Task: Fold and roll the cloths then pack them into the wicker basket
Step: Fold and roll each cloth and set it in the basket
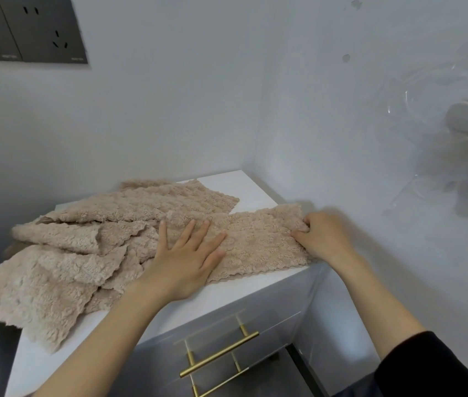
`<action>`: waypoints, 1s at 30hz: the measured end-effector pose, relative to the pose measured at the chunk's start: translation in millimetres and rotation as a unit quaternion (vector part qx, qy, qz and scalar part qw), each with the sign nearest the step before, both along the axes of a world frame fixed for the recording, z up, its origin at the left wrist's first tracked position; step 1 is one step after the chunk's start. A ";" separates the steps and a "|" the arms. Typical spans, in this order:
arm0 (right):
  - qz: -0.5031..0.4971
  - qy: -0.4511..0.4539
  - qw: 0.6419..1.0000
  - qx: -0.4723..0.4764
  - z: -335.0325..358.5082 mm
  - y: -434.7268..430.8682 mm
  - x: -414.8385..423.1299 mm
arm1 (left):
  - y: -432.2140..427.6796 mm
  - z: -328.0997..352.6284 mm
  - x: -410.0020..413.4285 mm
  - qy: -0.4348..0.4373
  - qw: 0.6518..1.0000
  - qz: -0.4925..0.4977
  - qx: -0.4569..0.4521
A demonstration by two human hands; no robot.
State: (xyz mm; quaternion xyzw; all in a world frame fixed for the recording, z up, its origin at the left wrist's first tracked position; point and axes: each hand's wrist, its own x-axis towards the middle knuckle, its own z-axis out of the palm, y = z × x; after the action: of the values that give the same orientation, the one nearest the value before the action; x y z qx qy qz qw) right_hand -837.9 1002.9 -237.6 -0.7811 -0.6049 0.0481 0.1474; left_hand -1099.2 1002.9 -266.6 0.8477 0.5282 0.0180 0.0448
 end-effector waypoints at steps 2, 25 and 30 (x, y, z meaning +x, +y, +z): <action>-0.003 -0.035 0.998 0.050 4.8 -1.3 -2.3 | 3.7 3.7 0.5 -0.019 0.999 0.000 0.035; 0.124 0.431 0.840 0.306 35.4 50.5 -54.8 | 6.8 38.6 22.9 -0.563 0.679 0.144 -0.448; 0.255 0.357 0.874 0.209 26.3 49.5 -65.9 | -1.2 29.3 26.0 -0.567 0.648 0.167 -0.480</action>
State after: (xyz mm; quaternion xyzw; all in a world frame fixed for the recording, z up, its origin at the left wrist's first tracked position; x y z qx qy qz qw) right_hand -903.9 1052.4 -211.2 -0.4807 -0.6849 0.2318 0.4960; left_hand -1073.2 1001.7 -237.4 0.4292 0.4674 0.2462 0.7326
